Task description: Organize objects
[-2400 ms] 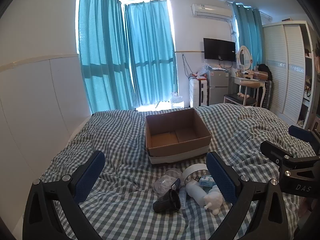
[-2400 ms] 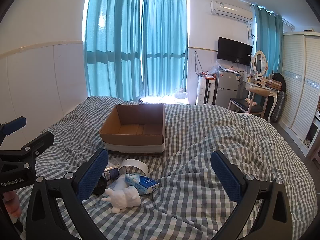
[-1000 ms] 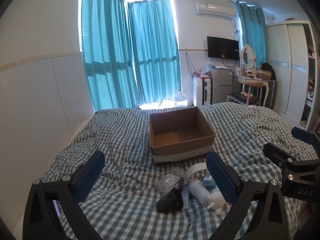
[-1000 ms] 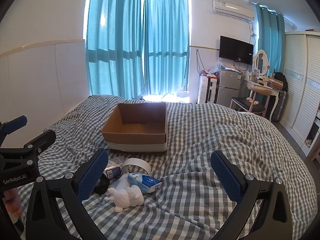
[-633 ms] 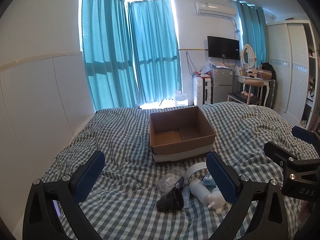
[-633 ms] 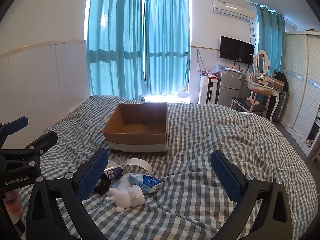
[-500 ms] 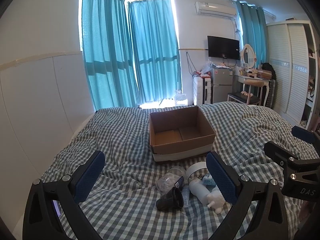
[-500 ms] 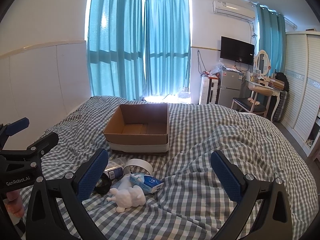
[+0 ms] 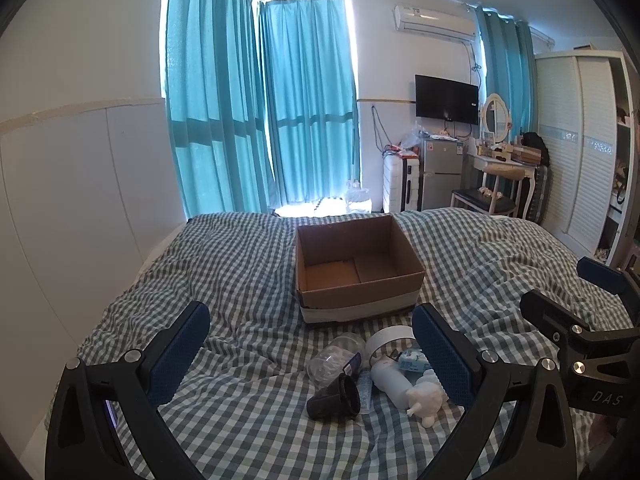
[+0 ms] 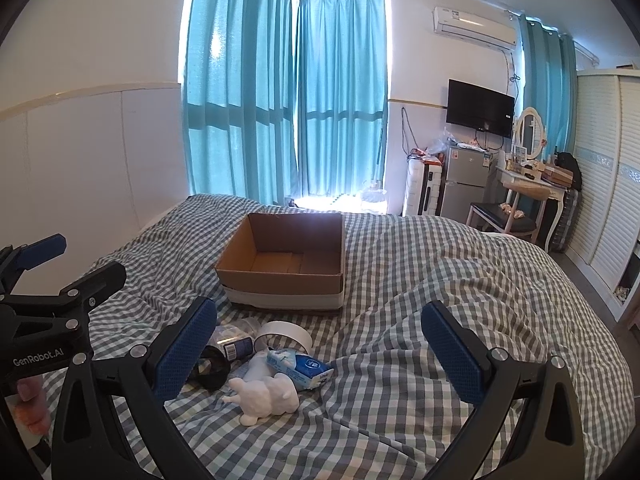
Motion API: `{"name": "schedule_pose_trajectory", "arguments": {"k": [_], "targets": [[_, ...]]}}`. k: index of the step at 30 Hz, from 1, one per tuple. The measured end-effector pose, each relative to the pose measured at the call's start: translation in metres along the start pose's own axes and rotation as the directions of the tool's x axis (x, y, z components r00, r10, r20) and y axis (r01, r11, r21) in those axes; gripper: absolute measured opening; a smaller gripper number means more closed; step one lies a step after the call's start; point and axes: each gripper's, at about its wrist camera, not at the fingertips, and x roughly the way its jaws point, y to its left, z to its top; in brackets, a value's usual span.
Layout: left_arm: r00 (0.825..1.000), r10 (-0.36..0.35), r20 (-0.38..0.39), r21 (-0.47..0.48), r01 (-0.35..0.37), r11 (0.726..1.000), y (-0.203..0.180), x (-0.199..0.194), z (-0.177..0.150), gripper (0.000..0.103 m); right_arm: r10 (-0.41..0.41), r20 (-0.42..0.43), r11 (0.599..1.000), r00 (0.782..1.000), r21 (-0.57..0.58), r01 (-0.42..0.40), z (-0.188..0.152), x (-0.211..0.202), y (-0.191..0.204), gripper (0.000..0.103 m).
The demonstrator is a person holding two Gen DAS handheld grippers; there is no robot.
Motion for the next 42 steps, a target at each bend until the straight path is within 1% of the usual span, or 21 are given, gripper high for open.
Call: {"name": "schedule_pose_trajectory", "arguments": {"k": [5,9,16,20,24,26,28,29,30,33,36,38,42], "targets": [[1.0,-0.004,0.005,0.006,0.003,1.0,-0.001,-0.001,0.001,0.103,0.001,0.001,1.0,1.0,-0.005,-0.001,0.0,0.0,0.001,0.103],[1.0,-0.009,-0.015,0.01,0.009,1.0,-0.001,0.003,0.002,0.103,0.007,-0.011,1.0,1.0,-0.014,-0.007,-0.001,0.003,0.003,0.103],[0.996,-0.008,-0.085,0.002,0.008,1.0,0.004,0.024,-0.005,0.103,0.01,-0.069,1.0,0.998,-0.025,-0.012,-0.009,0.023,0.007,0.103],[0.994,-0.024,-0.111,-0.009,0.023,1.0,0.01,0.034,-0.011,0.103,0.009,-0.086,1.0,0.996,-0.029,-0.011,-0.011,0.029,0.006,0.103],[0.987,-0.042,-0.158,-0.026,0.038,0.999,0.014,0.05,-0.019,0.103,0.022,-0.131,0.999,0.991,-0.037,-0.027,-0.015,0.039,0.008,0.103],[0.979,-0.036,-0.2,-0.026,0.032,0.999,0.016,0.062,-0.025,0.103,0.021,-0.167,0.998,0.986,-0.047,-0.029,-0.021,0.048,0.01,0.103],[0.967,-0.028,-0.253,-0.024,0.023,0.999,0.018,0.077,-0.034,0.103,0.022,-0.21,0.998,0.977,-0.051,-0.034,-0.028,0.061,0.012,0.103],[0.958,-0.025,-0.286,-0.023,0.019,1.0,0.019,0.087,-0.041,0.103,0.028,-0.24,0.998,0.97,-0.049,-0.041,-0.033,0.069,0.013,0.103],[0.952,-0.026,-0.305,-0.025,0.019,1.0,0.021,0.093,-0.045,0.103,0.034,-0.261,0.998,0.965,-0.048,-0.048,-0.036,0.075,0.015,0.103],[0.927,-0.018,-0.375,-0.016,0.013,1.0,0.023,0.114,-0.063,0.103,0.043,-0.321,0.997,0.946,-0.054,-0.063,-0.048,0.094,0.019,0.103],[0.903,-0.008,-0.43,-0.001,0.009,1.0,0.025,0.133,-0.079,0.103,0.051,-0.378,0.994,0.924,-0.067,-0.083,-0.057,0.114,0.026,0.102],[0.889,-0.029,-0.458,-0.013,0.026,1.0,0.027,0.141,-0.087,0.103,0.067,-0.41,0.991,0.91,-0.077,-0.107,-0.063,0.124,0.033,0.102],[0.865,-0.055,-0.499,-0.025,0.049,0.998,0.028,0.157,-0.096,0.103,0.102,-0.477,0.983,0.873,-0.089,-0.163,-0.079,0.144,0.046,0.097]]}}
